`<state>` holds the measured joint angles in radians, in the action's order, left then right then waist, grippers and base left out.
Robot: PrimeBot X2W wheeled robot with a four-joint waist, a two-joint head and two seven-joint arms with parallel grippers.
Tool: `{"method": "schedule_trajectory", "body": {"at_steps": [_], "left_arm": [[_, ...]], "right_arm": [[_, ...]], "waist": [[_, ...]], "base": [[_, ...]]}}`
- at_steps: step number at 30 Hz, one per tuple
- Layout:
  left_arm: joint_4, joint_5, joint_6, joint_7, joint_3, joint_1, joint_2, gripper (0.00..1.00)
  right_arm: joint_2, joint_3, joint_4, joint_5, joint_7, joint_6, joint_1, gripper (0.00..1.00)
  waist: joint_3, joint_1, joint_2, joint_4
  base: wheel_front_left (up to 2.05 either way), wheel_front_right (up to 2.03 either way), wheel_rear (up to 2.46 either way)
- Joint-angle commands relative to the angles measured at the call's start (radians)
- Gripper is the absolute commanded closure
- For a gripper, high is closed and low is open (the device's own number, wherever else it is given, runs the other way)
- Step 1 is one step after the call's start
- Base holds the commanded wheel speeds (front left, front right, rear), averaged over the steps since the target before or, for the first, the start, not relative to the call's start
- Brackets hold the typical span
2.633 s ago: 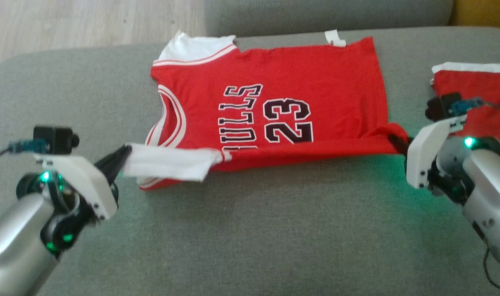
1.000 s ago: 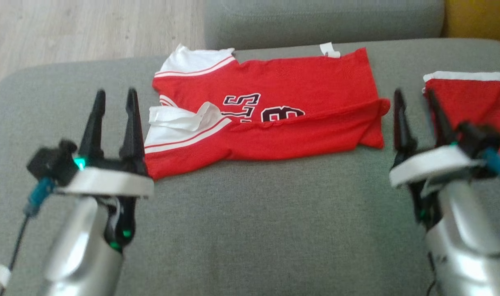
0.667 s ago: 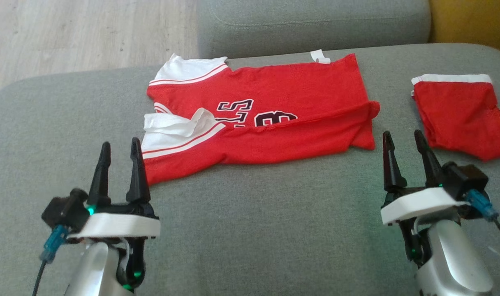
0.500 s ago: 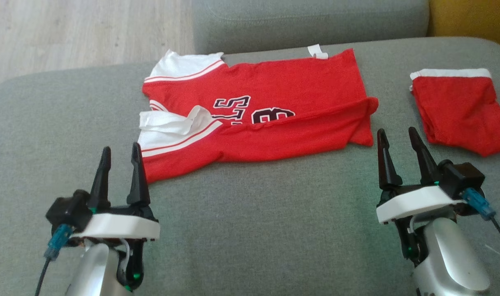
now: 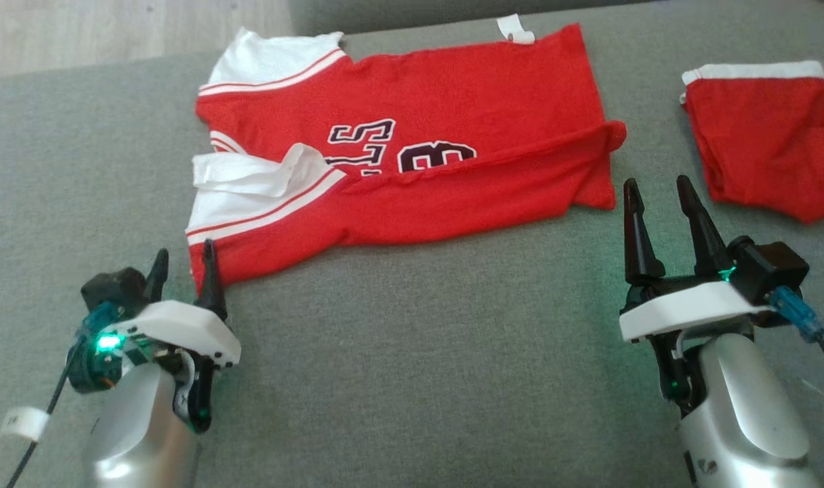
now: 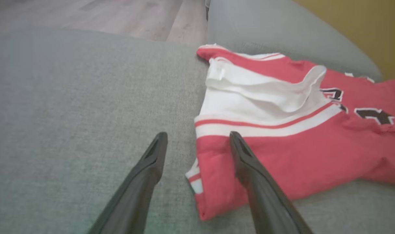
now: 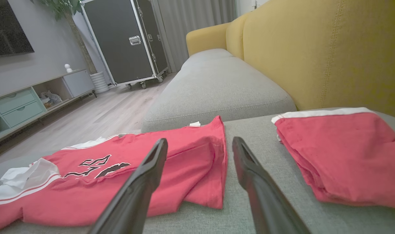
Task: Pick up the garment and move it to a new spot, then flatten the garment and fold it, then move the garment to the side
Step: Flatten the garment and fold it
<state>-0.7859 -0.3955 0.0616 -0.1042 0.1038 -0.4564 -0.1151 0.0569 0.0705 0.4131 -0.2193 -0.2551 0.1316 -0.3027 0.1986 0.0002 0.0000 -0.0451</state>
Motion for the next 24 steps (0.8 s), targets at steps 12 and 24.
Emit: {"method": "schedule_trajectory", "body": {"at_steps": [12, 24], "left_arm": [[-0.183, -0.006, 0.015, 0.11, 0.008, -0.125, -0.063, 0.0], [-0.232, -0.022, 0.049, 0.059, 0.032, -0.17, -0.072, 1.0]], "right_arm": [[-0.007, 0.045, -0.048, -0.015, -0.007, -0.001, -0.067, 0.0], [-0.007, 0.031, -0.015, 0.012, -0.007, -0.001, -0.074, 0.0]], "waist": [[0.059, -0.0002, 0.0, -0.044], [0.042, -0.0002, 0.0, -0.034]], "base": [[0.0, 0.0, 0.0], [0.0, 0.0, 0.0]]}}
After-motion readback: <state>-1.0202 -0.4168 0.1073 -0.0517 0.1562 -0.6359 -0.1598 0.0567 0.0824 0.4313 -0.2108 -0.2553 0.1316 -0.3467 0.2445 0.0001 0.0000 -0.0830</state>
